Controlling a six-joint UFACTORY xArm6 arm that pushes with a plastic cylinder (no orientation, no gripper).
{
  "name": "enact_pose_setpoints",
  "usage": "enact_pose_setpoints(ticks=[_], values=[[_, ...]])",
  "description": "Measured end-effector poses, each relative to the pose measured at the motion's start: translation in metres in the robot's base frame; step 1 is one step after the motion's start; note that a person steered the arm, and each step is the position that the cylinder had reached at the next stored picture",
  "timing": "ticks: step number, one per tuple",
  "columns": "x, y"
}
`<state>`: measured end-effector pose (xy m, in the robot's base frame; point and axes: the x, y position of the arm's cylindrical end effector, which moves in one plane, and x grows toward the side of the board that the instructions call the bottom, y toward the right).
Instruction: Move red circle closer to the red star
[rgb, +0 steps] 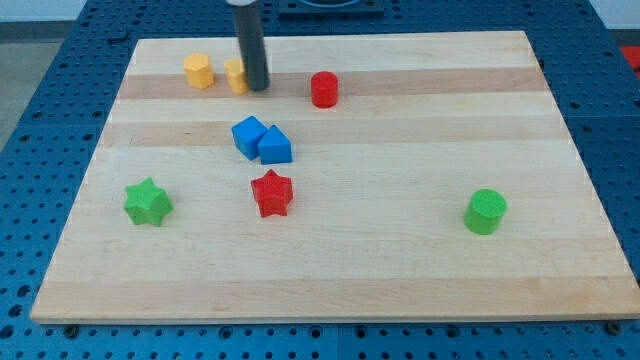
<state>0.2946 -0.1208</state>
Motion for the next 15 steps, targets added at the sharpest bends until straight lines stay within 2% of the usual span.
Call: enact_pose_setpoints(ticks=[1,2,3,4,7,8,10,11,13,14,15], values=[[0.000,-0.033],[0.014,-0.041],[0.039,-0.024],[0.049,0.012],[-0.006,0.120],[-0.004,0.167],[0.003,0.190],[0.031,0.185],[0.136,0.185],[0.165,0.185],[0.170,0.214]])
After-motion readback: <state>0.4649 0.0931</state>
